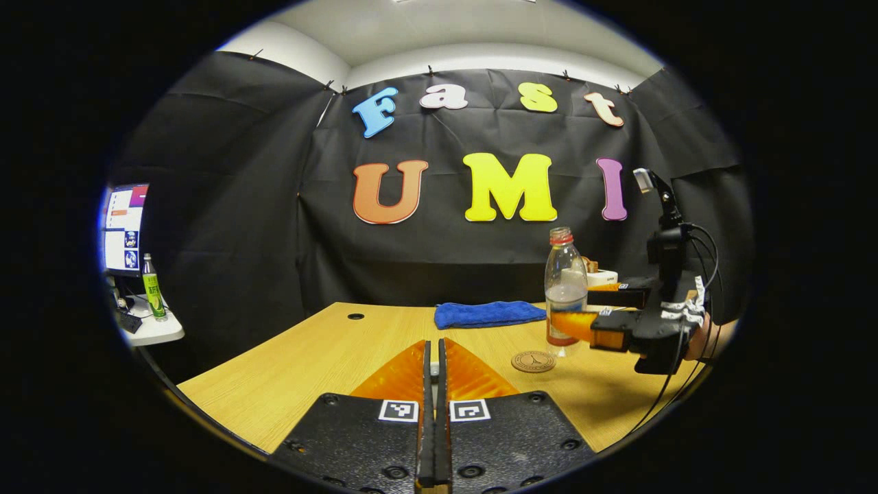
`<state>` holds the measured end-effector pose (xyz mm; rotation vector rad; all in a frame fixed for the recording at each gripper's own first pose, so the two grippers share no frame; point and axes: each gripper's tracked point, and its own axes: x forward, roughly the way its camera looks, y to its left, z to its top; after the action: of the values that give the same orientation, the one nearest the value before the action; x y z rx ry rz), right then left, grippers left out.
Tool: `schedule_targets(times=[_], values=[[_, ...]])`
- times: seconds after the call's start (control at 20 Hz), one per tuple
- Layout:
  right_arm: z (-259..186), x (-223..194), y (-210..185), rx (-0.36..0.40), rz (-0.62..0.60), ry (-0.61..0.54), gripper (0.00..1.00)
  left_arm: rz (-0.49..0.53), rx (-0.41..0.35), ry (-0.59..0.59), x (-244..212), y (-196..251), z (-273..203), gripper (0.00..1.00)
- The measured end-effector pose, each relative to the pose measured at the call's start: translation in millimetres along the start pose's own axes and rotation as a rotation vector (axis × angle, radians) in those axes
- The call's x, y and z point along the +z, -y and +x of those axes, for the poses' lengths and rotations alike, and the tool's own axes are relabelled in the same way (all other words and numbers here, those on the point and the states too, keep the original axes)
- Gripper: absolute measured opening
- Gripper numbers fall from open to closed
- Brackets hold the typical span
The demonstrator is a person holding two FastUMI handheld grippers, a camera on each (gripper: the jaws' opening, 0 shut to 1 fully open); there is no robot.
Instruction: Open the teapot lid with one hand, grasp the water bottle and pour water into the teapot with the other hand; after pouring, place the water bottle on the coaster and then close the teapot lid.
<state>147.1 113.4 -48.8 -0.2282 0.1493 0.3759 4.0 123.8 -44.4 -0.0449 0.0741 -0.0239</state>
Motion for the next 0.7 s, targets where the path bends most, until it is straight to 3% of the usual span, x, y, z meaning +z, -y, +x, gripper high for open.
schedule_targets(times=[0.25, 0.5, 0.7], values=[[25, -4, 13, -0.011, 0.086, 0.047, 0.69, -0.002, 0.003, 0.000, 0, -1, 0, 0.03], [63, -35, 9, 0.009, 0.205, -0.020, 0.68, 0.009, 0.012, -0.008, -3, -4, 1, 0.03], [77, -54, 11, 0.000, 0.223, -0.063, 0.69, 0.007, 0.021, -0.010, -5, -9, 1, 0.03]])
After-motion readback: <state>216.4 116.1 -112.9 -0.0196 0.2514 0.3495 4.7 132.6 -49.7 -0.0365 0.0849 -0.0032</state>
